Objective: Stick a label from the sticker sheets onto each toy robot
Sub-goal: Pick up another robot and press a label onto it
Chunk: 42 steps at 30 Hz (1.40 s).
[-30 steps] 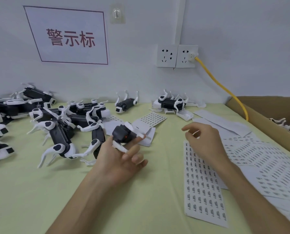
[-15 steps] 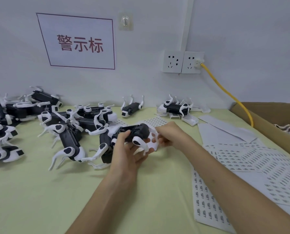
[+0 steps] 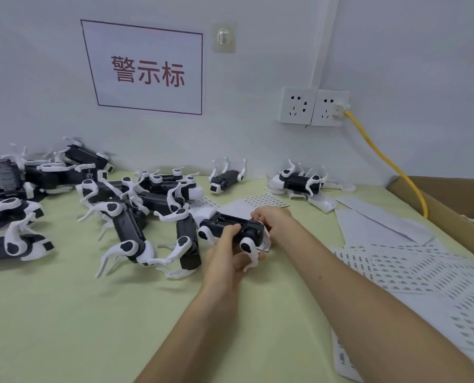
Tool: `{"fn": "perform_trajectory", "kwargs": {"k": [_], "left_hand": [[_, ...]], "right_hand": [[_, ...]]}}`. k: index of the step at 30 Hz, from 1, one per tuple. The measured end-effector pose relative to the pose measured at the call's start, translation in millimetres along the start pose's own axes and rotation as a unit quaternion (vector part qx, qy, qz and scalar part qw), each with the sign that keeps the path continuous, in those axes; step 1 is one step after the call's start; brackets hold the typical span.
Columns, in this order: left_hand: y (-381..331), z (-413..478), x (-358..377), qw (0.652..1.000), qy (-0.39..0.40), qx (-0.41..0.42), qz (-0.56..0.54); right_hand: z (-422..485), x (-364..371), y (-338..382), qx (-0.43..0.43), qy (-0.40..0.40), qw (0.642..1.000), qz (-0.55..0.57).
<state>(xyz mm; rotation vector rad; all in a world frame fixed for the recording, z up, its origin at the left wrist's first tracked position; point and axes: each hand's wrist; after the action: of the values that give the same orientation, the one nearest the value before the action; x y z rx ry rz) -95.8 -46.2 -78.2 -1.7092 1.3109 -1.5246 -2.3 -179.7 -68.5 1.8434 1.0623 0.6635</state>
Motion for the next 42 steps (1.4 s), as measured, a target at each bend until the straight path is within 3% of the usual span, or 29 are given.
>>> {"fn": "perform_trajectory", "kwargs": {"k": [3,5,9,13,15,19,25,42], "left_hand": [[1,3,1,0.999,-0.048,0.024,-0.009],[-2,6,-1,0.998,-0.052,0.037,-0.026],[-10,0,-4,0.994,-0.001,0.057,-0.094],[-15,-8,-4,0.991,0.017,0.053,-0.125],[-17,-13,-7,0.991,0.045,0.032,-0.123],[-16,-20,-7,0.981,0.161,0.008,-0.109],[-7,-27,-3,0.952,0.299,-0.007,-0.06],[11,-28,9,0.951,0.306,-0.016,-0.026]], "right_hand": [[-9,-1,2,-0.163,-0.065,0.983,-0.049],[-21,-13,11,-0.292,-0.098,0.945,-0.111],[-53,-57,22,-0.463,-0.046,0.863,-0.195],[-74,-104,7,-0.447,0.106,0.88,-0.118],[-81,-116,-4,-0.418,0.137,0.893,-0.093],[-86,-124,-25,-0.407,0.137,0.902,-0.054],[-96,-125,-30,-0.462,0.113,0.871,-0.12],[-96,-153,-19,-0.52,0.059,0.798,-0.299]]}}
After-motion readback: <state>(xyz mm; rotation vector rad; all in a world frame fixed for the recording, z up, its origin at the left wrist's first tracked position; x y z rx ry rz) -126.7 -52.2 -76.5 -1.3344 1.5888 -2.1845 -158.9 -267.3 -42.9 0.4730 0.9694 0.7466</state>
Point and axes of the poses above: each hand's wrist, its own z-axis towards the middle knuckle, its own x-axis out of the palm, y = z × x, and after that the axes turned 2 degrees about y, right-handed
